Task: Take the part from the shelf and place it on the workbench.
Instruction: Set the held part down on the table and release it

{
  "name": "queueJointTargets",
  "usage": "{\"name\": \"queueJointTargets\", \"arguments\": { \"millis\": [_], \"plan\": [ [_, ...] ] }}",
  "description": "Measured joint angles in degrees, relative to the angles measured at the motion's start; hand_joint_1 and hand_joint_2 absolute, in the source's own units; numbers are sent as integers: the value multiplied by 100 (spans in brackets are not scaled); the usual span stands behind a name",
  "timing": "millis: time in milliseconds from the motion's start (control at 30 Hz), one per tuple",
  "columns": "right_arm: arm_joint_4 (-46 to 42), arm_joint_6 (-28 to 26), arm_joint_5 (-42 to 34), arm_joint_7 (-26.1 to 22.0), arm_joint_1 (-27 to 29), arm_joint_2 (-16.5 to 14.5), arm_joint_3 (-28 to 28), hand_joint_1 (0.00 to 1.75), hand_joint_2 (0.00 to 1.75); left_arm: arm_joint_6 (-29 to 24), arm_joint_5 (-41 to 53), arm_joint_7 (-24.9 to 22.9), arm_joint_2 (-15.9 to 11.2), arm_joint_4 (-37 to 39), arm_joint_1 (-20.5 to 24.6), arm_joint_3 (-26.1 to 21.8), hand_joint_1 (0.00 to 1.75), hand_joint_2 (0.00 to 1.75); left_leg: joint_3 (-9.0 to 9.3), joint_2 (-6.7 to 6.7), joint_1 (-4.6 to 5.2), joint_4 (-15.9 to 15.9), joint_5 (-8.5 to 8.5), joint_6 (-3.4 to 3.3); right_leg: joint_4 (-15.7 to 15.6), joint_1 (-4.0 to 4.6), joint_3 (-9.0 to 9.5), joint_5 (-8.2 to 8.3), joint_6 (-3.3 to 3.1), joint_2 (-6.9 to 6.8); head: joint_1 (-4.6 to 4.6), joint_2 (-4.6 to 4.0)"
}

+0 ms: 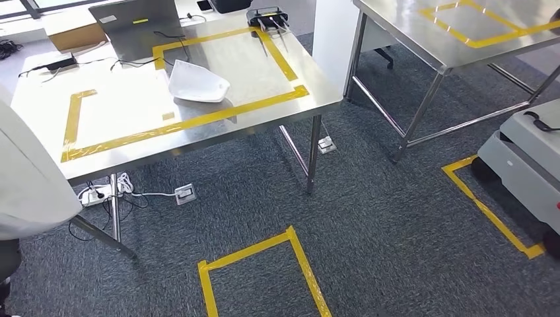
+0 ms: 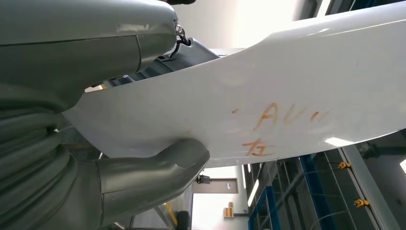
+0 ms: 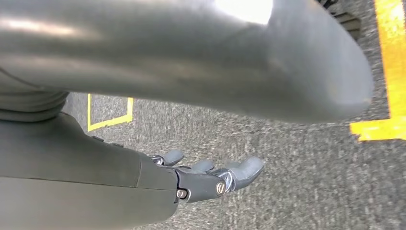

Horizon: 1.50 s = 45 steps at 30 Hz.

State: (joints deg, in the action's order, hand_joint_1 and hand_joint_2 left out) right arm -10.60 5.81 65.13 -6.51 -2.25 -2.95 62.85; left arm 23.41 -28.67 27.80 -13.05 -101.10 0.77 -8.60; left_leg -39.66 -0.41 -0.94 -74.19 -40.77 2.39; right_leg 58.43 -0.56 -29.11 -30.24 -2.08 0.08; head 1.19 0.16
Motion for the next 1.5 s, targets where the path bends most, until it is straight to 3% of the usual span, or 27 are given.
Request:
{"name": "queueJointTargets", "arguments": {
  "millis": [33,67,133,167,200,267,333,367,433,500,533,567,667,700,767,833,900,967,1033,1067,1100,1167,1200,1233,1367,1467,1500],
  "plan": [
    [1,-2,-10,12,6,0,10,0,0,2,4,-7,4,18,19,8,175,175,-112,6,1,204,-7,-11,-6,0,151,-116,8,6,0,1],
    [1,-4,-20,27,12,-1,21,0,0,2,8,-19,5,41,44,19,175,175,-185,21,5,491,273,-27,-11,-1,284,-234,20,7,1,1],
    [3,-7,-30,57,11,-4,45,0,0,2,14,-49,4,107,85,44,175,175,-261,69,34,1073,1326,-81,-4,14,535,-487,62,7,11,1],
    [3,-7,-32,68,5,-6,55,0,0,2,19,-58,4,130,93,58,175,175,-237,85,52,1226,1714,-115,-40,21,653,-607,94,9,17,1],
    [3,-10,-35,73,-4,-6,63,0,0,2,26,-51,6,138,99,71,175,175,-184,87,60,1288,1885,-151,-37,34,763,-656,130,12,19,1],
    [0,-19,-44,79,-41,-4,73,0,0,10,56,-10,25,110,113,93,175,175,20,56,50,1285,1750,-230,240,35,747,-484,191,14,9,-1],
    [-2,-24,-58,81,-82,-2,79,0,0,24,93,31,69,87,114,117,175,175,243,37,32,1353,1598,-301,1014,25,285,-144,240,15,-11,-1],
    [-3,-24,-65,84,-88,-3,81,0,0,32,105,39,97,84,107,132,175,175,363,29,26,1393,1510,-323,1392,18,-41,-116,266,14,-23,0],
    [-3,-24,-78,86,-61,-6,89,0,0,47,113,45,137,87,104,150,175,175,656,-1,25,1480,1305,-342,1779,18,-642,-484,295,14,-34,1],
    [-3,-24,-81,87,-8,-7,106,0,0,52,111,49,156,93,104,157,175,175,1004,-43,25,1570,1087,-338,1659,20,-1054,-970,291,14,-38,0],
    [-2,-24,-83,87,16,-7,114,0,0,52,110,47,162,99,106,158,175,175,1195,-60,27,1612,970,-332,1444,25,-1200,-996,277,14,-40,-1],
    [-2,-25,-83,87,41,-7,120,0,0,52,110,38,168,108,110,161,175,175,1365,-69,29,1651,845,-324,1136,32,-1310,-751,250,15,-40,0],
    [-1,-38,-82,93,114,-6,128,0,0,43,104,-28,194,183,151,187,175,175,1785,-130,47,1713,442,-259,214,87,-1442,851,157,22,-24,0],
    [-1,-44,-81,97,117,-7,129,0,0,26,104,-68,195,203,179,198,175,175,1934,-154,49,1727,354,-221,118,103,-1409,1086,133,23,-20,0],
    [-1,-55,-81,99,57,-8,131,0,0,-37,135,-162,170,210,281,212,175,175,2020,-158,42,1547,422,-143,160,111,-1235,968,73,17,-22,1],
    [-2,-64,-83,98,-22,-9,132,0,0,-150,290,-237,129,266,391,220,175,175,1693,-100,38,888,722,-78,109,86,-1025,841,-26,16,-20,1],
    [-3,-70,-83,110,-61,-9,132,0,0,-345,679,-272,78,408,425,231,175,175,1152,-36,35,223,701,-32,18,69,-790,695,-84,26,-13,1],
    [-3,-81,-83,129,-64,-11,135,0,0,-663,1342,-250,8,609,467,243,175,175,674,-19,28,-13,200,-8,-60,64,-522,523,-87,40,-12,1],
    [-2,-95,-63,144,-51,-19,148,0,0,-1188,2311,-214,-90,912,632,270,175,175,361,-9,25,167,-224,-12,-90,61,-252,329,-77,49,-14,1],
    [-2,-98,-46,145,-47,-26,154,0,0,-1519,2862,-203,-152,1111,759,290,175,175,267,-3,26,389,-158,-26,-92,61,-127,232,-72,53,-14,1],
    [-1,-101,-23,142,-42,-34,157,0,0,-1871,3417,-197,-219,1347,895,321,175,175,207,2,26,687,206,-46,-91,60,-28,138,-63,60,-14,1],
    [1,-101,19,131,-41,-53,160,0,0,-2541,4375,-187,-340,1884,1200,406,175,175,119,4,37,1243,1217,-88,-30,79,113,-50,-19,93,-6,1],
    [1,-99,44,127,-42,-60,160,0,0,-2903,4845,-191,-391,2199,1379,468,175,175,103,3,42,1375,1591,-110,3,91,146,-145,16,107,-5,1],
    [2,-96,68,125,-48,-63,161,0,0,-3273,5285,-198,-431,2524,1591,534,175,175,90,1,45,1406,1745,-130,34,102,172,-223,50,116,-5,1],
    [-3,-84,173,108,-107,-51,159,0,0,-4475,6644,-271,-498,4092,2725,807,175,175,122,-25,7,1385,1744,-241,363,98,45,-498,184,79,-20,1],
    [-3,-72,226,83,-131,-50,154,0,0,-4688,6967,-280,-486,5308,3436,964,175,175,148,-18,14,1387,1677,-296,1429,72,-665,-855,247,49,-27,1],
    [-3,-60,246,70,-124,-50,152,0,0,-4699,6997,-276,-468,5656,3596,1008,175,175,167,-17,19,1385,1650,-301,1645,68,-870,-839,250,45,-27,1]
  ]
}}
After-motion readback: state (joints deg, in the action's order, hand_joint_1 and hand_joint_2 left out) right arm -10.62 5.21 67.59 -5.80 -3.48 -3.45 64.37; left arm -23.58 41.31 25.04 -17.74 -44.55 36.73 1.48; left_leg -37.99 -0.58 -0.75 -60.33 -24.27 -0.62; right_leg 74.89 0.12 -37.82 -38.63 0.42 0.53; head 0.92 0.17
